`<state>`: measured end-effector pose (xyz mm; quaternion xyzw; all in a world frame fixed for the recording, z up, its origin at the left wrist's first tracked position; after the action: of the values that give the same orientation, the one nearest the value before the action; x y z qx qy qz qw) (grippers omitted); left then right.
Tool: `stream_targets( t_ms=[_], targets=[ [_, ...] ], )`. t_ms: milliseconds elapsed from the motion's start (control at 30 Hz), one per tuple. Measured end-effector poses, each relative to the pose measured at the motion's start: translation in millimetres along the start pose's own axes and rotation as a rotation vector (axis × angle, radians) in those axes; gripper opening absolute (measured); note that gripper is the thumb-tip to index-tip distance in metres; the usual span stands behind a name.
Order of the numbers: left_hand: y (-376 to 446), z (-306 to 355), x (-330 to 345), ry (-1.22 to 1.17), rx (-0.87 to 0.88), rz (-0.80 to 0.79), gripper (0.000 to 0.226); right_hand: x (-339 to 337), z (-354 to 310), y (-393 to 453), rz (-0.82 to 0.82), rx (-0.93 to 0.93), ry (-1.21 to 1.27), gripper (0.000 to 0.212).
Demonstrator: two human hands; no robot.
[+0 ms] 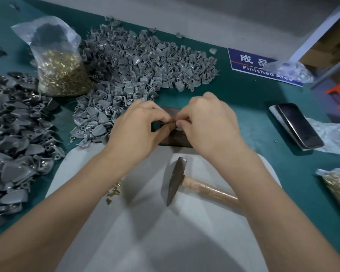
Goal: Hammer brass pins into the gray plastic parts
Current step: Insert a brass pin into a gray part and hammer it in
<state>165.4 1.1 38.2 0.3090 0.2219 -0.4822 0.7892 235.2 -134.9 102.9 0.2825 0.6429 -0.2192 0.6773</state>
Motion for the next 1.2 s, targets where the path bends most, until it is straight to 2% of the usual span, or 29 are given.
stream_targets(
  t_ms=[100,167,400,600,700,867,1067,1200],
  targets=[
    [-0.7,1.4,-0.3,-0.024,-0.017,0.014,0.011,8.5,19.7,-11.1,0.026,0.112,0.419,0.012],
    [-0.8,2.4,-0.2,-0.02,-0.02,0.007,0.011,14.5,23.7,-16.2,0.058,0.146,0.53,0.012],
    [-0.7,2.1,0.3,-0.014,-0.021,0.001,0.012,16.1,26.2,-12.5,0.1,0.123,0.497,0.008],
    [-0.7,0.6,0.8,-0.013,-0.009,0.008,0.011,-2.6,14.4,-0.9,-0.028,-0.091,0.103,0.013],
    [0.1,0.1,1.3,0.012,0.013,0.0,0.007,-8.4,5.5,8.9,-0.09,-0.12,-0.029,0.012],
    [-1.0,0.4,0.5,0.017,0.01,0.008,0.015,-6.1,9.0,8.2,-0.102,-0.074,0.081,0.013],
    [-1.5,5.8,-1.1,0.009,0.002,0.02,0.013,14.2,21.1,-10.2,0.05,0.031,0.378,0.015],
    [-1.6,6.4,-1.0,0.05,-0.007,0.03,0.012,21.4,22.2,-12.2,0.099,0.078,0.43,0.014]
  ],
)
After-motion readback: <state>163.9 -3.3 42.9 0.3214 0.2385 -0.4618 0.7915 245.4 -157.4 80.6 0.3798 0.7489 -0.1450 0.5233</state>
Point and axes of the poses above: each hand's wrist, its own y-axis towards the middle knuckle, its own x-axis out of the palm, z = x × y, the point moved 2 cm from there along y, towards the middle knuckle, and after that the axes turned 6 degrees about -x, right-handed, at the moved point
